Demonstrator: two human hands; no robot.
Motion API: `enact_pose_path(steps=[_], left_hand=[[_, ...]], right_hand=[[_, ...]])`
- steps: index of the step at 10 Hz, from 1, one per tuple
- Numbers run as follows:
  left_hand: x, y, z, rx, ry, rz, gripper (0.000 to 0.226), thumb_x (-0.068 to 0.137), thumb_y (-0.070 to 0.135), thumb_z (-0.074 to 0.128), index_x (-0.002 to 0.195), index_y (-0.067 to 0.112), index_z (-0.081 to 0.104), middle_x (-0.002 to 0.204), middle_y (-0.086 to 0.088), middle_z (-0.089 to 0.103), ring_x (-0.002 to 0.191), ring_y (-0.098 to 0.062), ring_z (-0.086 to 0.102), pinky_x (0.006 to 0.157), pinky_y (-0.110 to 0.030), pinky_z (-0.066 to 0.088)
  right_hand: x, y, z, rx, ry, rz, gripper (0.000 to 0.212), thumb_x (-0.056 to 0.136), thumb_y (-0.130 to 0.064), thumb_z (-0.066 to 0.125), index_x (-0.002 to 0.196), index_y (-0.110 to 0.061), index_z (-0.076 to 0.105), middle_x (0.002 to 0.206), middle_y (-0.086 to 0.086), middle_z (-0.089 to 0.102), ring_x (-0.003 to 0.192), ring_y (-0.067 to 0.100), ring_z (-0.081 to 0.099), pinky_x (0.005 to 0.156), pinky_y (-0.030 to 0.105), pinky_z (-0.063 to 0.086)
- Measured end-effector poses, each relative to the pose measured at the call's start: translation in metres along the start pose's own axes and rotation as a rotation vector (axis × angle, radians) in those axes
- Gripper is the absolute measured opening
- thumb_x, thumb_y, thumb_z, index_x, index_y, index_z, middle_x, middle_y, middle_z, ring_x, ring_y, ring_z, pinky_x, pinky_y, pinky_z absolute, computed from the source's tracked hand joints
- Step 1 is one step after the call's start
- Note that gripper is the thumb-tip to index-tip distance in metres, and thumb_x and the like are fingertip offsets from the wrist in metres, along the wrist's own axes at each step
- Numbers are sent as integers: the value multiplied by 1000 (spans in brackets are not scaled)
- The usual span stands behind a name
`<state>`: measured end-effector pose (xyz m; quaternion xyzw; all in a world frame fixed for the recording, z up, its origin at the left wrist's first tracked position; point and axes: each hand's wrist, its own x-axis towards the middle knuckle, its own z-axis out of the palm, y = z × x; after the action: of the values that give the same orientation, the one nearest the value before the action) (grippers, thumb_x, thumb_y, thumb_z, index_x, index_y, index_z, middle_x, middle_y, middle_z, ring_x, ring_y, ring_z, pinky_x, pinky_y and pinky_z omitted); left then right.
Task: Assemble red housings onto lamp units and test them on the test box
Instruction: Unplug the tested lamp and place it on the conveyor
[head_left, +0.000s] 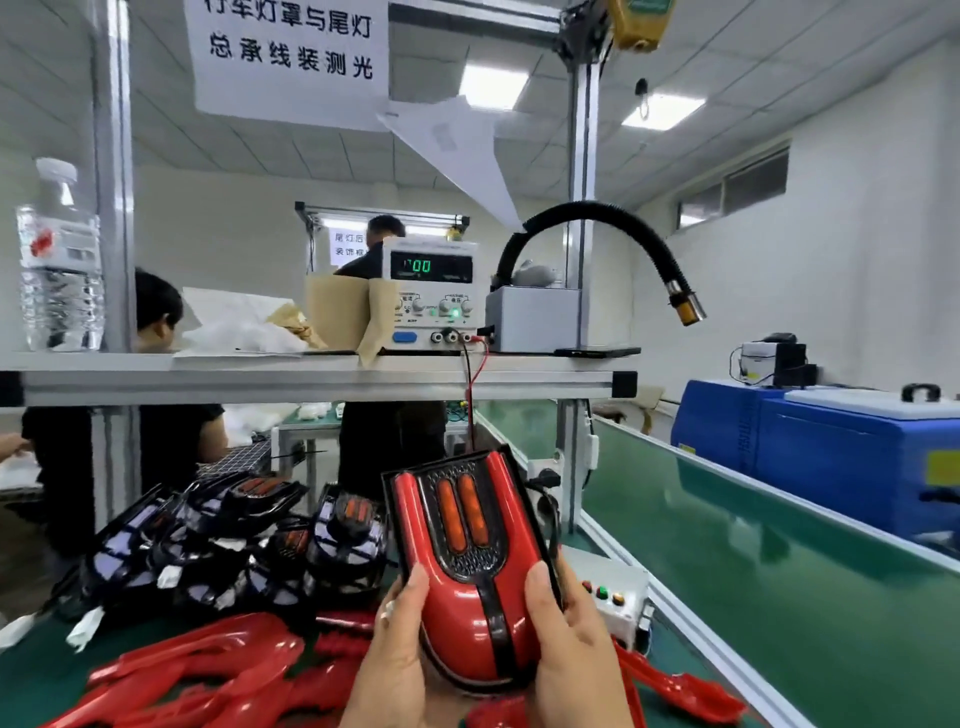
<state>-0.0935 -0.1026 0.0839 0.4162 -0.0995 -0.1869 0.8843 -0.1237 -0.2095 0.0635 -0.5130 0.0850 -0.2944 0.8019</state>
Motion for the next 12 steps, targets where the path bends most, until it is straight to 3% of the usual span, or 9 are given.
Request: enact_pose_path(steps=[1, 2, 3, 4, 5, 6, 8, 10, 12], left_hand=[[1, -12, 35, 46, -69, 10, 38, 101, 5, 42, 136, -10, 45, 60, -13, 67, 51, -18, 67, 43, -30, 52], [-2, -28, 92, 51, -159, -68, 23, 98, -9, 38, 110, -8, 58, 62, -20, 67, 46, -24, 67, 32, -28, 47], [6, -54, 139, -16, -204, -241, 21, 97, 0, 46, 112, -7, 59, 88, -31, 71, 65, -34, 71, 41, -37, 54], [37, -93, 167, 28, -312, -369, 28, 99, 11, 49, 119, -6, 58, 100, -31, 70, 81, -42, 71, 49, -49, 57], [52, -109, 189, 121, -349, -495, 33, 101, 22, 49, 120, -3, 59, 102, -32, 70, 81, -48, 70, 55, -54, 56], [71, -119, 212, 161, -336, -648, 42, 100, 31, 51, 99, -8, 66, 86, -32, 71, 63, -43, 70, 50, -47, 57], [104, -124, 242, 237, -238, -665, 33, 99, 26, 54, 93, -6, 62, 79, -26, 68, 77, -39, 62, 59, -53, 47], [124, -130, 236, 67, -274, -692, 25, 96, 12, 51, 107, -10, 57, 106, -30, 62, 94, -42, 60, 81, -53, 50], [129, -156, 227, 57, -200, -358, 29, 91, -4, 56, 115, 9, 62, 96, -17, 73, 81, -26, 65, 64, -32, 55]], right_hand=[[-1, -32, -31, -41, 202, -6, 55, 90, -44, 58, 137, -15, 54, 133, 7, 60, 111, 16, 62, 92, 19, 48], [-20, -69, -75, -297, 465, -56, 69, 99, -49, 38, 154, -15, 14, 153, 5, 35, 134, 17, 41, 92, 8, 30], [-10, -108, -121, -524, 472, 7, 61, 102, -20, 30, 155, -18, -2, 161, 6, 19, 140, 13, 36, 94, 6, 26], [7, -135, -170, 57, 343, -5, 48, 103, -32, 44, 127, 9, 50, 117, 28, 62, 93, 23, 69, 76, 23, 54], [20, -142, -191, -62, 319, -42, 34, 101, -17, 47, 113, 12, 60, 97, 29, 68, 90, 42, 65, 84, 49, 53], [36, -150, -204, -60, 412, -39, 25, 100, -13, 49, 96, 5, 66, 67, 15, 72, 60, 28, 66, 54, 33, 52], [75, -162, -215, -62, 458, -30, 26, 101, -18, 50, 97, 4, 64, 86, 17, 71, 72, 22, 67, 52, 28, 50], [100, -163, -223, -79, 486, -86, 30, 98, -19, 55, 77, -2, 69, 65, 7, 73, 52, 11, 69, 46, 23, 52], [140, -144, -226, 84, 550, 99, 24, 100, -18, 52, 94, 1, 66, 74, 14, 70, 57, 23, 65, 46, 29, 51]])
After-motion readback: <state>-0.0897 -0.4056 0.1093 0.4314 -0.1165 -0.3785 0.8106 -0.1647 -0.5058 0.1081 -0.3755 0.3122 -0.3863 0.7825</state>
